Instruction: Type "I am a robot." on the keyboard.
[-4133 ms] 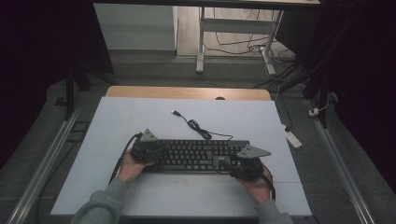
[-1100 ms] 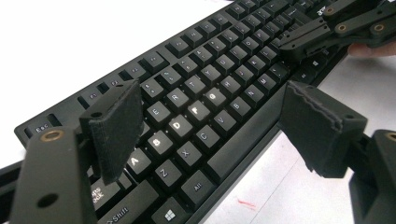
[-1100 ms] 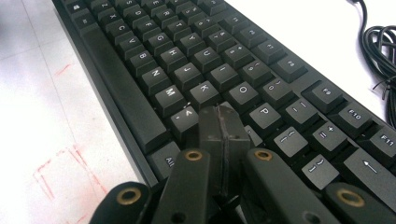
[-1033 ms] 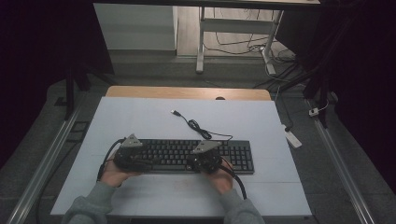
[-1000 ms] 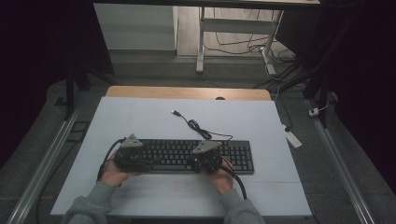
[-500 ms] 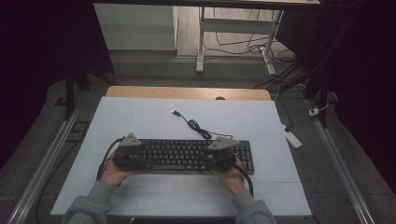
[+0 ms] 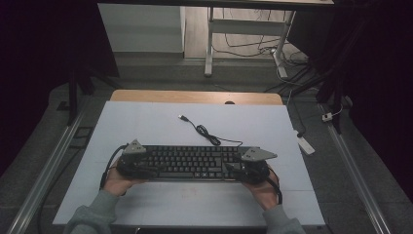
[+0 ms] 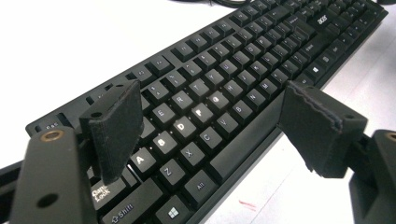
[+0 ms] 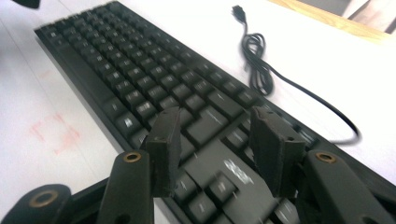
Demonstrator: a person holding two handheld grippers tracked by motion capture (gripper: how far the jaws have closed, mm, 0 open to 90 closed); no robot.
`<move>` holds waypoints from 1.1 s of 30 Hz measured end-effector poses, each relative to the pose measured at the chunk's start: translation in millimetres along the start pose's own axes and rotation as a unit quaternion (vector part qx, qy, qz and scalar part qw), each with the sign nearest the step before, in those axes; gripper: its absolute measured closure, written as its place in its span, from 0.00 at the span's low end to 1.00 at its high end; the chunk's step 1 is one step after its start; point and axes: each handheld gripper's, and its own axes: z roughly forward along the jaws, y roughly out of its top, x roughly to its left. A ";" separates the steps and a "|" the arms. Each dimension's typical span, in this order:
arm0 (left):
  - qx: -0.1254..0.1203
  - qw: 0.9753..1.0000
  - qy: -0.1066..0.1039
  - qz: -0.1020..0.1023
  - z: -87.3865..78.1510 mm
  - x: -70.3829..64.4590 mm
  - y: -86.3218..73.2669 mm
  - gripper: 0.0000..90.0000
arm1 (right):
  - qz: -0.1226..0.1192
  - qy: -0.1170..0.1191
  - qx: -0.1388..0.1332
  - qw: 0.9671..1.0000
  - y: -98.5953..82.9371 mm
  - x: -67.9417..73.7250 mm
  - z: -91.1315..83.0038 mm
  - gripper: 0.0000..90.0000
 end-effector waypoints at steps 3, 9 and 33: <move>0.001 1.000 0.001 0.004 -0.3 -1.9 -1.1 0.24 | 0.007 -0.005 -0.004 1.000 -7.5 -4.2 -9.4 0.58; -0.002 1.000 0.006 0.009 -5.1 -8.5 -6.3 0.24 | 0.017 -0.019 -0.004 1.000 -24.0 -14.3 -26.1 0.56; -0.029 0.999 0.028 -0.003 -37.2 0.7 -48.9 0.25 | 0.014 -0.036 0.004 0.999 -68.4 -31.8 -61.9 0.53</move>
